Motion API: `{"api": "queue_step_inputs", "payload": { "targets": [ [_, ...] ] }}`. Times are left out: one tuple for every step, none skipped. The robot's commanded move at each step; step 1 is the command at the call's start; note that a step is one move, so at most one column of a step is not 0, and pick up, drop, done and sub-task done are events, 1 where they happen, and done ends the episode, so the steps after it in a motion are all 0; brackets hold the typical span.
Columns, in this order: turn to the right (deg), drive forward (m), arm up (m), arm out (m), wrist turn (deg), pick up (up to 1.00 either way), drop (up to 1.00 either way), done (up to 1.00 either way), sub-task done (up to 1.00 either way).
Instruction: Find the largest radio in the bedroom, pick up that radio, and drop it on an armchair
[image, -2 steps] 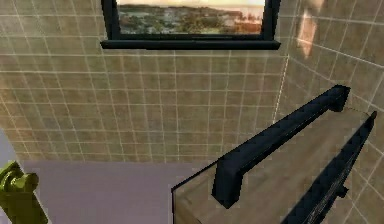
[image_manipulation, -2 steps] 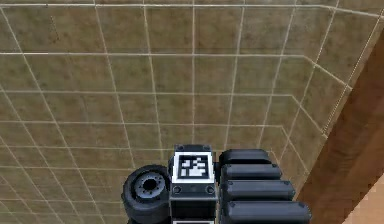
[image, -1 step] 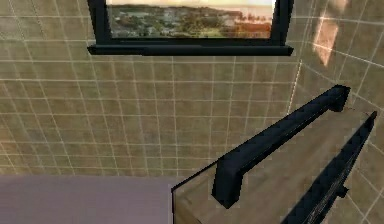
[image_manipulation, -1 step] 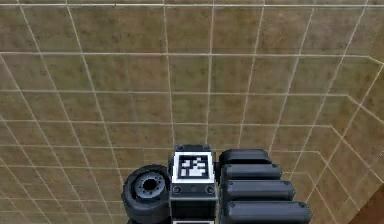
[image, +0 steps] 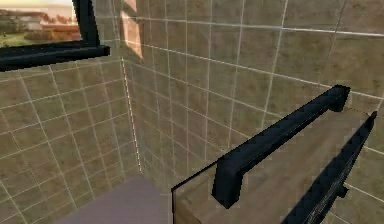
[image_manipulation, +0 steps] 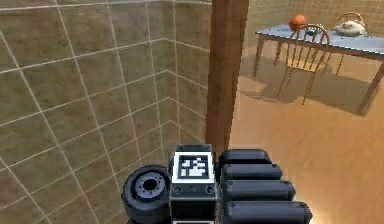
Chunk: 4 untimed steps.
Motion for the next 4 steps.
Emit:
{"api": "queue_step_inputs", "payload": {
  "targets": [
    [45.0, 0.0, 0.0, 0.0, 0.0, 0.0, 0.0, 0.0, 0.0],
    [0.0, 0.05, 0.0, 0.0, 0.0, 0.0, 0.0, 0.0, 0.0],
    [-45.0, 0.0, 0.0, 0.0, 0.0, 0.0, 0.0, 0.0, 0.0],
    [-33.0, 0.0, 0.0, 0.0, 0.0, 0.0, 0.0, 0.0, 0.0]
  ]
}}
